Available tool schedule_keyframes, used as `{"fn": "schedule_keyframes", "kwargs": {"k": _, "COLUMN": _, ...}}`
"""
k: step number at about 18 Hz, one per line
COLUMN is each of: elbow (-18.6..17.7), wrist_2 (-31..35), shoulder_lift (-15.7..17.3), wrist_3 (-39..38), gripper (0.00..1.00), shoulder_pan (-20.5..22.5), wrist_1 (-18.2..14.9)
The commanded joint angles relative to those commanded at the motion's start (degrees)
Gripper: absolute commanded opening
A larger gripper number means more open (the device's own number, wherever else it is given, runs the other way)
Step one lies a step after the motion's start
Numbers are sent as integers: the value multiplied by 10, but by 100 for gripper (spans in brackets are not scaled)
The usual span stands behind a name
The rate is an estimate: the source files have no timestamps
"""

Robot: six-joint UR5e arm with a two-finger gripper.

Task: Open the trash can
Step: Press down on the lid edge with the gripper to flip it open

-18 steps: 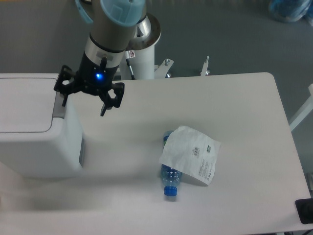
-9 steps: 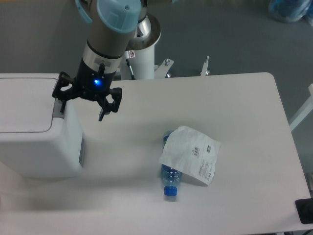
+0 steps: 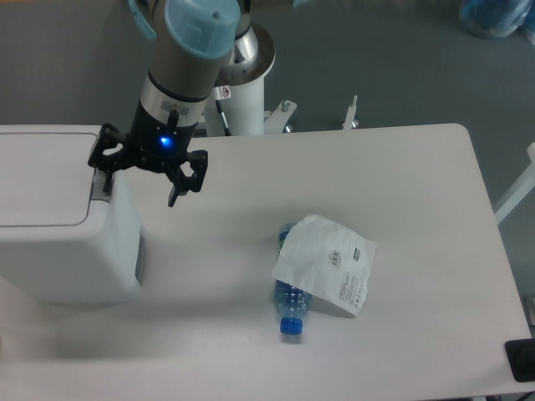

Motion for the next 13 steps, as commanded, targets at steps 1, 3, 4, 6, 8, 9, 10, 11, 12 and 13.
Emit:
{"fn": "schedule_keyframes", "kwargs": {"k": 1, "elbow": 0, "wrist_2": 0, "shoulder_lift": 0, "wrist_3": 0, "gripper": 100, "shoulder_pan": 0, "wrist_1": 0}}
{"fn": "schedule_keyframes", "kwargs": {"k": 3, "elbow": 0, "wrist_2": 0, "shoulder_lift": 0, "wrist_3": 0, "gripper": 100, "shoulder_pan": -2, "wrist_1": 0}}
{"fn": "schedule_keyframes", "kwargs": {"k": 4, "elbow": 1, "wrist_2": 0, "shoulder_lift": 0, "wrist_3": 0, "gripper": 100, "shoulder_pan": -2, "wrist_1": 0}}
{"fn": "schedule_keyframes", "kwargs": {"k": 6, "elbow": 2, "wrist_2": 0, "shoulder_lift": 0, "wrist_3": 0, "gripper": 100, "shoulder_pan": -2, "wrist_1": 5}}
{"fn": "schedule_keyframes", "kwargs": {"k": 8, "elbow": 4, "wrist_2": 0, "shoulder_lift": 2, "wrist_3": 0, "gripper": 100, "shoulder_pan": -1, "wrist_1": 22}}
{"fn": "schedule_keyframes", "kwargs": {"k": 9, "elbow": 5, "wrist_2": 0, "shoulder_lift": 2, "wrist_3": 2, "gripper": 100, "shoulder_pan": -1, "wrist_1": 32}}
{"fn": "schedule_keyframes", "kwargs": {"k": 10, "elbow": 5, "wrist_2": 0, "shoulder_lift": 3, "wrist_3": 5, "gripper": 100, "shoulder_pan": -1, "wrist_1": 46}}
{"fn": "schedule_keyframes", "kwargs": {"k": 11, "elbow": 6, "wrist_2": 0, "shoulder_lift": 3, "wrist_3": 5, "gripper": 100, "shoulder_pan": 0, "wrist_1": 60}}
{"fn": "schedule_keyframes", "kwargs": {"k": 12, "elbow": 6, "wrist_2": 0, "shoulder_lift": 3, "wrist_3": 5, "gripper": 100, "shoulder_pan": 1, "wrist_1": 72}}
{"fn": "schedule_keyframes", "kwargs": {"k": 13, "elbow": 6, "wrist_2": 0, "shoulder_lift": 3, "wrist_3": 5, "gripper": 100, "shoulder_pan": 3, "wrist_1": 81}}
